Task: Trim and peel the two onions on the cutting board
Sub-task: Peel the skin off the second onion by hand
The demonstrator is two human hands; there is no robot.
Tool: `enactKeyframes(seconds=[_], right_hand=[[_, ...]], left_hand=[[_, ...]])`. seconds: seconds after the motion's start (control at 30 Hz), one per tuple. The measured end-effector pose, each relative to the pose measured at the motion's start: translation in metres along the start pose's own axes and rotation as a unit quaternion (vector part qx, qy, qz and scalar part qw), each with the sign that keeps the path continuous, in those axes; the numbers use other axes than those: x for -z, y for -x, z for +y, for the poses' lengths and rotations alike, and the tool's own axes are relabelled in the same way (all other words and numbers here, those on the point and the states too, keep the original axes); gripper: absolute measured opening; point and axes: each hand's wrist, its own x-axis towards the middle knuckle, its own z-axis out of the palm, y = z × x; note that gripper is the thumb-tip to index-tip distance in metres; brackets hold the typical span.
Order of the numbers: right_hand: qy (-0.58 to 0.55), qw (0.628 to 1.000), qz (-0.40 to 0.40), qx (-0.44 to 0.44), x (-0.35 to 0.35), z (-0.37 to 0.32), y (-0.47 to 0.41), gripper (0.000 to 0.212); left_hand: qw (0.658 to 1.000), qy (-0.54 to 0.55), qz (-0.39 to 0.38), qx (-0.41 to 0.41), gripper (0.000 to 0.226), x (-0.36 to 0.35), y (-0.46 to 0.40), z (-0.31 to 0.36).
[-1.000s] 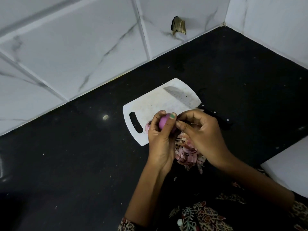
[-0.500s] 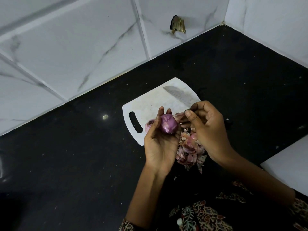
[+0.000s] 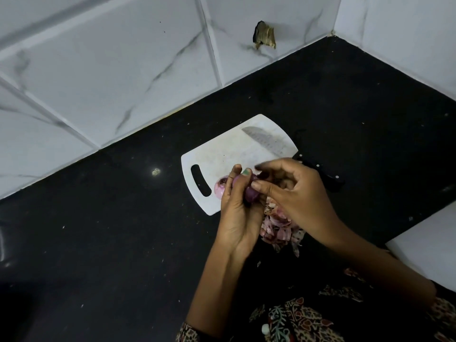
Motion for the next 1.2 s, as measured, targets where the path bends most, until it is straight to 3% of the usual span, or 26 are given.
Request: enactKeyframes(seconds=[0.07, 0.13, 0.2, 0.27, 0.33, 0.43, 0.87, 1.07, 1.2], right_hand=[[0.004, 1.000, 0.014, 0.019, -0.001, 0.001, 0.001, 0.014], [0.014, 0.998, 0.035, 0.049, -0.002, 0.002, 0.002, 0.012], [0.033, 0.993, 0.052, 0.096, -0.001, 0.002, 0.003, 0.013], [0.048, 0.987, 0.062, 0.137, 0.000, 0.004, 0.003, 0.009], [0.045, 0.985, 0.072, 0.148, 0.000, 0.005, 0.005, 0.006], [0.008, 0.989, 0.090, 0.118, -0.001, 0.004, 0.006, 0.009], [-0.124, 0.987, 0.103, -0.012, 0.000, -0.007, 0.003, 0.010], [-0.277, 0.951, 0.091, -0.105, 0.002, -0.009, -0.002, 0.008], [-0.374, 0.909, 0.096, -0.156, 0.004, -0.009, -0.007, 0.005]], left_hand=[[1.000, 0.011, 0.011, 0.001, 0.031, -0.003, 0.000, 0.000], [1.000, -0.001, 0.021, -0.009, 0.020, -0.008, 0.002, -0.002], [0.995, -0.095, 0.021, -0.028, 0.015, -0.006, 0.003, -0.005], [0.980, -0.192, 0.025, -0.036, 0.031, -0.005, 0.001, -0.007], [0.977, -0.209, 0.029, -0.034, 0.050, -0.005, 0.001, -0.005], [0.987, -0.156, 0.002, -0.042, 0.061, -0.006, 0.000, -0.004], [0.998, -0.046, 0.038, 0.010, 0.031, -0.011, 0.010, -0.004], [0.999, -0.046, 0.024, 0.009, 0.031, -0.009, 0.009, -0.003], [0.999, -0.025, 0.007, 0.019, 0.056, -0.004, 0.008, -0.002]])
